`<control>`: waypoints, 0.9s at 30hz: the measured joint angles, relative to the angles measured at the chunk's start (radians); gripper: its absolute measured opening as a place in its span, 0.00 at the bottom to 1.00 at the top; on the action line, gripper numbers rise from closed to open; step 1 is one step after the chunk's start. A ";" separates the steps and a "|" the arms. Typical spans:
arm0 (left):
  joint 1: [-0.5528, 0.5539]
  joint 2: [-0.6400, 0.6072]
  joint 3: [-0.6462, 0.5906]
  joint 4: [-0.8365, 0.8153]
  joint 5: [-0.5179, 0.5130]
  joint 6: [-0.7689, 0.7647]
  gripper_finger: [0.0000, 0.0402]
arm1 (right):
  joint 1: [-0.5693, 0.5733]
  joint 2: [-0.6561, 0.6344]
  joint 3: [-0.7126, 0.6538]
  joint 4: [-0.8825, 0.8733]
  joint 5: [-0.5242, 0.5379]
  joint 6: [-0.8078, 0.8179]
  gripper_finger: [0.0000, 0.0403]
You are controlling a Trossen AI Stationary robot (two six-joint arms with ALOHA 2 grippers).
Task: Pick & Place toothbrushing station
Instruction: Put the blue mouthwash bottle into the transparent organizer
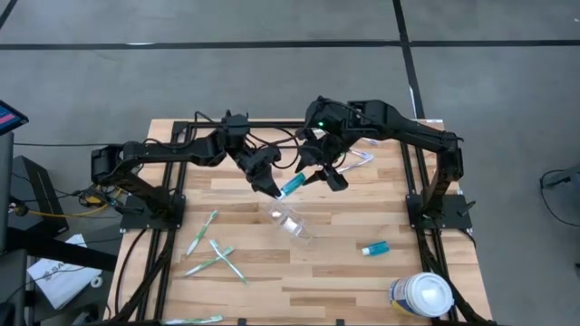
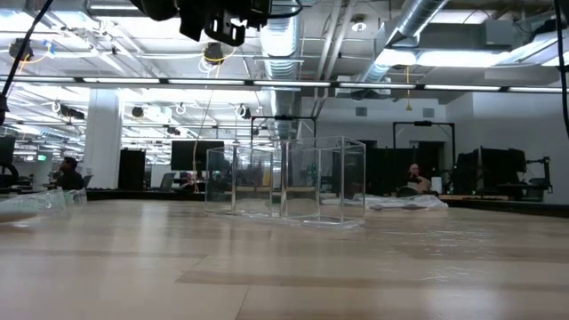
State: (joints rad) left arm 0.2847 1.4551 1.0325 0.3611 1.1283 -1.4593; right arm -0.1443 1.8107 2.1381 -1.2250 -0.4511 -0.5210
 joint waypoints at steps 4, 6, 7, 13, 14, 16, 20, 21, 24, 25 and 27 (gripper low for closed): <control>-0.009 0.000 0.000 0.007 0.001 0.003 0.19 | 0.004 0.037 0.000 -0.004 -0.048 0.024 0.43; -0.011 0.000 0.000 0.009 0.003 0.003 0.19 | 0.013 0.053 0.000 -0.001 -0.070 0.025 0.43; -0.011 0.000 0.001 0.009 0.003 0.004 0.19 | 0.019 0.059 0.000 -0.001 -0.074 0.029 0.43; -0.009 0.000 0.009 0.015 0.005 0.032 0.19 | 0.036 0.072 0.014 0.025 -0.077 0.027 0.41; -0.009 0.000 0.009 0.016 0.006 0.036 0.19 | 0.031 0.071 0.028 0.028 -0.079 0.029 0.40; -0.009 0.000 0.009 0.015 0.007 0.040 0.19 | 0.015 0.065 0.064 0.035 -0.096 0.047 0.39; -0.009 0.000 0.009 0.015 0.008 0.044 0.19 | -0.019 0.062 0.105 0.032 -0.147 0.077 0.37; -0.009 0.000 0.009 0.015 0.007 0.044 0.19 | -0.024 0.064 0.107 0.029 -0.150 0.078 0.37; -0.009 0.000 0.009 0.015 0.005 0.046 0.19 | -0.029 0.064 0.108 0.012 -0.157 0.093 0.37; -0.009 0.000 0.009 0.015 0.005 0.047 0.19 | -0.029 0.064 0.108 0.000 -0.158 0.093 0.37; -0.009 0.000 0.009 0.015 0.005 0.048 0.19 | -0.025 0.072 0.109 -0.020 -0.159 0.091 0.38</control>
State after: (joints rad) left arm 0.2760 1.4551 1.0416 0.3759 1.1332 -1.4116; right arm -0.1689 1.8827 2.2472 -1.2451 -0.6103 -0.4299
